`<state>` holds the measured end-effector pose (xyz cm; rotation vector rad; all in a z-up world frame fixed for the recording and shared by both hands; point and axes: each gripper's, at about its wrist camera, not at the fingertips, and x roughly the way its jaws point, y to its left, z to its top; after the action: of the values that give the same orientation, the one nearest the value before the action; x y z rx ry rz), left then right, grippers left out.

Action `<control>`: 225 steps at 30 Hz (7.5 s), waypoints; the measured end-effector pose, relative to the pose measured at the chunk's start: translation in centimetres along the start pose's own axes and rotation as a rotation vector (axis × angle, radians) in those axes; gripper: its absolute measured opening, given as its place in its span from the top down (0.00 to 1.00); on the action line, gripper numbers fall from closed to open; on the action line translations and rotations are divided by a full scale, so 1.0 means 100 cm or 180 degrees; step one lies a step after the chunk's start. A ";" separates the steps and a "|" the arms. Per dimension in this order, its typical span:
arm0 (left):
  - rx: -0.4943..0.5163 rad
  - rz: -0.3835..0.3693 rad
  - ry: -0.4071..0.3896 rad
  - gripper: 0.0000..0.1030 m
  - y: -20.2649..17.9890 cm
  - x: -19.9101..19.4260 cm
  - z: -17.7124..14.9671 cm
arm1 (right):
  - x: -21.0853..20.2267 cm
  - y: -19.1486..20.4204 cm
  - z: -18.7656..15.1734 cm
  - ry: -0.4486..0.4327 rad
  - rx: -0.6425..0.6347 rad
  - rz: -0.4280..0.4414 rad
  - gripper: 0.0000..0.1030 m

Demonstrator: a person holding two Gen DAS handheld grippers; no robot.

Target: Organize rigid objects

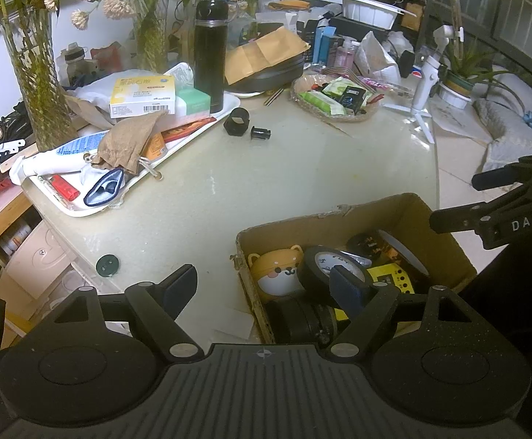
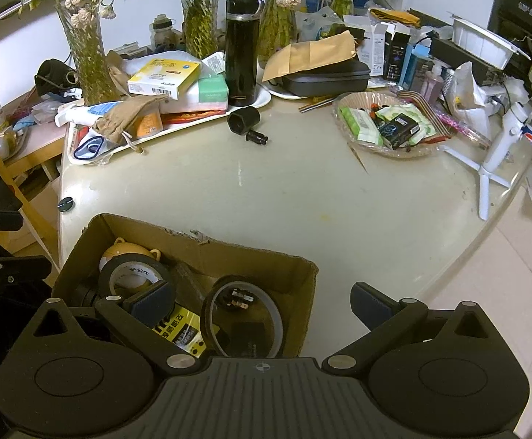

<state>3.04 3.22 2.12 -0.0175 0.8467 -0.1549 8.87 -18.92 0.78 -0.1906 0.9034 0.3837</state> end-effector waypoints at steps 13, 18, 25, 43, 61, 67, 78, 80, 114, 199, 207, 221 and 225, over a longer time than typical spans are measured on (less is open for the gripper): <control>0.0008 0.0003 0.0035 0.23 0.004 0.003 -0.001 | 0.006 -0.013 -0.006 0.0042 0.0148 0.0091 0.00; 0.0029 0.0006 0.0057 0.23 0.002 0.004 0.001 | 0.008 -0.022 -0.008 0.0043 0.0237 0.0130 0.00; 0.0029 0.0002 0.0077 0.23 0.003 0.007 0.004 | 0.011 -0.032 -0.005 0.0011 0.0258 0.0164 0.00; 0.0077 0.0098 0.0023 0.23 0.012 0.042 0.036 | 0.043 -0.052 0.027 -0.0104 0.0182 0.0321 0.00; 0.0128 0.0221 -0.0112 0.23 0.031 0.096 0.089 | 0.110 -0.061 0.090 -0.0226 -0.0507 0.0700 0.09; 0.0073 0.0265 -0.0199 0.23 0.034 0.114 0.106 | 0.142 -0.059 0.112 -0.0255 -0.0639 0.0792 0.20; -0.0092 0.0280 -0.0228 0.23 0.046 0.123 0.100 | 0.197 -0.050 0.138 -0.0287 -0.0907 0.0811 0.36; -0.0162 0.0247 -0.0215 0.23 0.049 0.124 0.100 | 0.206 -0.049 0.141 -0.0302 -0.0921 0.0832 0.37; 0.0014 0.0032 -0.0352 0.23 0.043 0.133 0.100 | 0.273 -0.017 0.164 -0.0219 -0.1258 0.0841 0.80; 0.1107 0.0655 -0.0462 0.61 -0.005 0.195 0.154 | 0.076 -0.111 0.053 -0.0192 0.0323 0.0367 0.80; 0.0754 0.0520 -0.0402 0.61 -0.004 0.148 0.150 | 0.058 -0.099 0.052 -0.0163 0.0395 0.0175 0.80; 0.0285 0.0206 -0.0161 0.61 -0.011 0.084 0.128 | 0.027 -0.079 0.040 -0.0161 0.0586 0.0416 0.80; 0.0235 0.0062 -0.0107 0.61 -0.014 0.072 0.118 | 0.023 -0.074 0.034 -0.0122 0.0603 0.0506 0.80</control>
<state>16.38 0.29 4.72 0.0573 0.8069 -0.1671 15.59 -24.10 1.02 0.0629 0.9142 0.4447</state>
